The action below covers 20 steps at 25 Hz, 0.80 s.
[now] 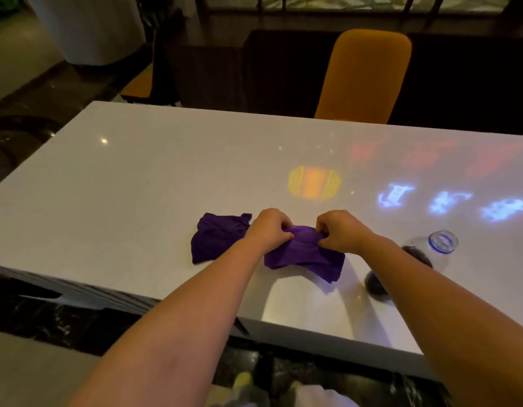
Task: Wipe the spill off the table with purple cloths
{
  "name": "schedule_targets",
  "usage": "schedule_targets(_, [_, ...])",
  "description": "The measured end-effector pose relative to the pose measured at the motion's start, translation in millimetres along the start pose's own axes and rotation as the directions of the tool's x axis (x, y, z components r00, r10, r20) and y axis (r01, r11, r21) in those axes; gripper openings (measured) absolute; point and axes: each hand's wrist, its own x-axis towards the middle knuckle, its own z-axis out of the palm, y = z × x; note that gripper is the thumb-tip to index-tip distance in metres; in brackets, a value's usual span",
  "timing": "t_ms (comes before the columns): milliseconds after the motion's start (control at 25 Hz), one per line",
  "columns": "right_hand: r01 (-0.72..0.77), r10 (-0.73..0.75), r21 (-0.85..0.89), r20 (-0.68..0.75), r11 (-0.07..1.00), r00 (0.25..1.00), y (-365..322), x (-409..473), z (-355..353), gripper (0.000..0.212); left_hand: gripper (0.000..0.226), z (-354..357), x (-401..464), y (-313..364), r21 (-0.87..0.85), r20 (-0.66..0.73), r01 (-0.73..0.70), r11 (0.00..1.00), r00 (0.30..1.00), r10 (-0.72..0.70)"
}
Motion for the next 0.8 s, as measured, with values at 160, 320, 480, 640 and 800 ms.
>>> schedule_targets(160, [-0.002, 0.002, -0.013, 0.034, 1.000, 0.999, 3, 11, 14, 0.011, 0.013, 15, 3, -13, -0.001, -0.001, 0.041, 0.999, 0.999, -0.041])
schedule_targets(320, [-0.013, 0.014, -0.005, 0.059, 1.000, 0.998, 5, 20, 27, 0.016, 0.017, 26, 7, -24, 0.011, -0.020, 0.069, 0.998, 0.997, -0.069])
schedule_targets(480, [-0.024, 0.025, -0.009, 0.097, 1.000, 0.995, 7, 23, 39, 0.016, 0.018, 35, 7, -32, 0.026, -0.012, 0.070, 0.997, 0.997, -0.070])
schedule_targets(640, [-0.049, 0.047, 0.007, 0.108, 0.999, 0.993, 10, 25, 42, 0.016, 0.017, 35, 7, -33, 0.050, 0.001, 0.055, 0.997, 0.999, -0.055])
schedule_targets(800, [-0.074, 0.076, -0.017, 0.174, 0.997, 0.982, 7, 27, 34, 0.022, 0.022, 20, 7, -28, 0.103, 0.091, 0.042, 0.994, 0.994, -0.051])
